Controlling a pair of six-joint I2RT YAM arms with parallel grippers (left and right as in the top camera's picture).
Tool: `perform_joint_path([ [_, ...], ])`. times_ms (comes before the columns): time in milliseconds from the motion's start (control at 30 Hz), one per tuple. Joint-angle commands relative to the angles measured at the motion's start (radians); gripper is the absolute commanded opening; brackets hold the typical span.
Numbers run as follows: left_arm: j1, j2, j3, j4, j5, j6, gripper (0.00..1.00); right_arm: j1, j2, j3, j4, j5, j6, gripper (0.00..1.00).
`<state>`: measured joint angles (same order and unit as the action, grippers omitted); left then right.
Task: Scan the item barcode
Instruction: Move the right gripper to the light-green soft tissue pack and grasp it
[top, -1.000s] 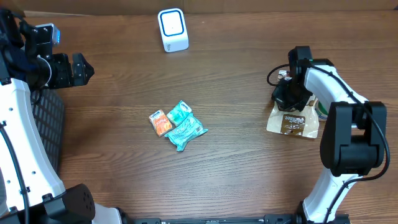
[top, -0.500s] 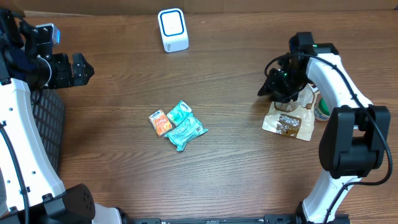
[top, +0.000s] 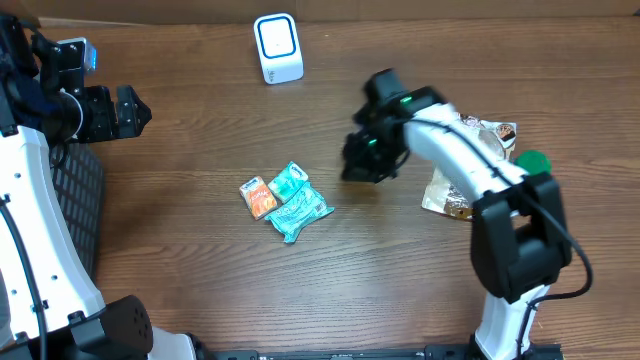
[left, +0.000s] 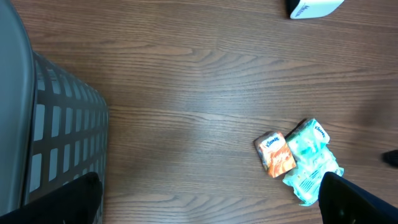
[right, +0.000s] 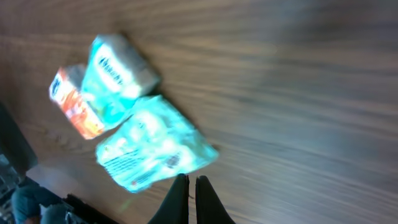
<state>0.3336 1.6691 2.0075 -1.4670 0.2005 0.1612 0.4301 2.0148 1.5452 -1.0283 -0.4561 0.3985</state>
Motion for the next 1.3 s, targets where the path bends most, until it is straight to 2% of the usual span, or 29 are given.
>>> perform_joint_path([
  [0,-0.007,-0.001,0.01,0.002,0.002,0.018,1.0,0.068,-0.009,-0.021,0.034,0.048,0.106,0.04],
  [267,-0.007,-0.001,0.01,0.002,0.002,0.018,0.99,0.195,-0.006,-0.021,0.055,0.18,0.224,0.04],
  [700,-0.007,-0.001,0.01,0.002,0.002,0.018,1.0,0.258,0.013,-0.08,0.122,0.17,0.288,0.04],
  [1033,-0.007,-0.001,0.01,0.002,0.002,0.018,1.0,0.283,0.133,-0.089,0.166,0.166,0.332,0.04],
  [1167,-0.007,-0.001,0.01,0.002,0.002,0.018,0.99,0.283,0.142,-0.088,0.164,0.159,0.33,0.18],
  [1267,-0.007,-0.001,0.01,0.002,0.002,0.018,1.0,0.28,0.142,-0.084,0.157,0.143,0.272,0.36],
])
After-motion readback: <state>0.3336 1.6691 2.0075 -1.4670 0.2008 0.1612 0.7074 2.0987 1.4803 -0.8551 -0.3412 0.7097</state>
